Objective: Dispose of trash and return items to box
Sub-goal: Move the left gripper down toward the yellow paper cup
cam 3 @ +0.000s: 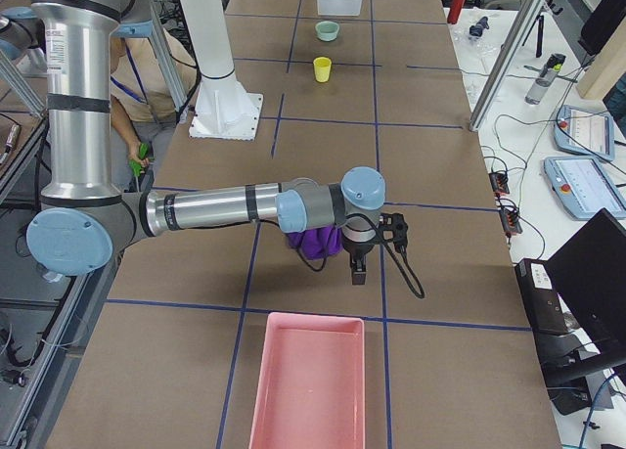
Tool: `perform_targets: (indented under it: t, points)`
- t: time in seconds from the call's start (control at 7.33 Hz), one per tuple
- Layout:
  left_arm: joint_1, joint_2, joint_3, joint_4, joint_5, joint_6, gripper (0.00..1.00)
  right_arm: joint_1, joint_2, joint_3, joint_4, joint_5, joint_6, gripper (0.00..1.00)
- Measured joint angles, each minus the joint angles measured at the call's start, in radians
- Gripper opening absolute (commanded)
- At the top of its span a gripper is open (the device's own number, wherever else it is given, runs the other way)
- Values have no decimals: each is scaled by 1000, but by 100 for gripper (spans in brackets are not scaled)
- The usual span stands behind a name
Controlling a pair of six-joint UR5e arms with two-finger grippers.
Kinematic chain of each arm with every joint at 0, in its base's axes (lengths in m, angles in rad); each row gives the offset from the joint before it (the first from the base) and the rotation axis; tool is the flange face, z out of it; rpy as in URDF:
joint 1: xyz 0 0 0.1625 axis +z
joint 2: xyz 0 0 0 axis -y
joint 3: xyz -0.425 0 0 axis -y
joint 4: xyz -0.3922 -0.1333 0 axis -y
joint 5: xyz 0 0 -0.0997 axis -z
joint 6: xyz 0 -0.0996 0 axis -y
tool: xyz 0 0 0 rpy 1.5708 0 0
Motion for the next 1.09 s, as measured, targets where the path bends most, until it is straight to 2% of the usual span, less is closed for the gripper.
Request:
perform_targets:
  t: [0.41,0.82,1.09]
  points:
    - [10,-24,-46,-10,2,7,100,-11,-12,-10,0,10,-5,100]
    - [23,-13,-68,-33,-40,14,100,-22,7,-16,3,12,-1,100]
    - [30,4,-42,-115,-70,4,100,-25,7,-18,5,13,0,100]
